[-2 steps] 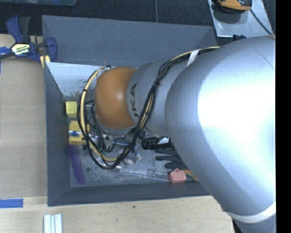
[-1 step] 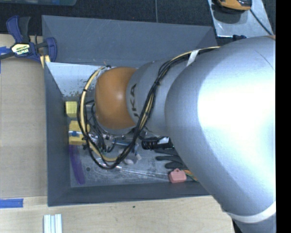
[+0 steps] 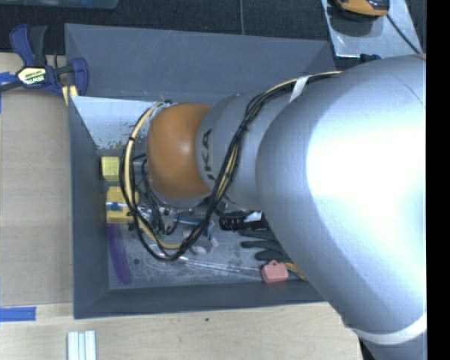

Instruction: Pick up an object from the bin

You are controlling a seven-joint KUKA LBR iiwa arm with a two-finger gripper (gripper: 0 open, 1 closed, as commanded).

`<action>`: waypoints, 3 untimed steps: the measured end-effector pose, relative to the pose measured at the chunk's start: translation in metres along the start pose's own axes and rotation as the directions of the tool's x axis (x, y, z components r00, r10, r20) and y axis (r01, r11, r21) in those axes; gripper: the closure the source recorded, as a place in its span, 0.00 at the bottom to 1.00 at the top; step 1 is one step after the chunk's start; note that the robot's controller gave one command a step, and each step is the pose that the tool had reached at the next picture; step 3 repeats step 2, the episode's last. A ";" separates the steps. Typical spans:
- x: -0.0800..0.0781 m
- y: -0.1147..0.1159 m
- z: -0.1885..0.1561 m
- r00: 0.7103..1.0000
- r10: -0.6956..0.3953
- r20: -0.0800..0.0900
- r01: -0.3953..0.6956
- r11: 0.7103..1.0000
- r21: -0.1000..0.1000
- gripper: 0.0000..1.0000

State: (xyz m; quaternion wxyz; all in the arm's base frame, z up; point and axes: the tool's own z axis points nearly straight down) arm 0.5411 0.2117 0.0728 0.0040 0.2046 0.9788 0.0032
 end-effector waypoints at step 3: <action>0.000 0.000 -0.050 1.000 0.000 -0.001 0.000 1.000 0.001 1.00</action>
Offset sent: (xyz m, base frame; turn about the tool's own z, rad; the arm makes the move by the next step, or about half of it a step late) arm -0.0012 -0.0009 0.0146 0.0005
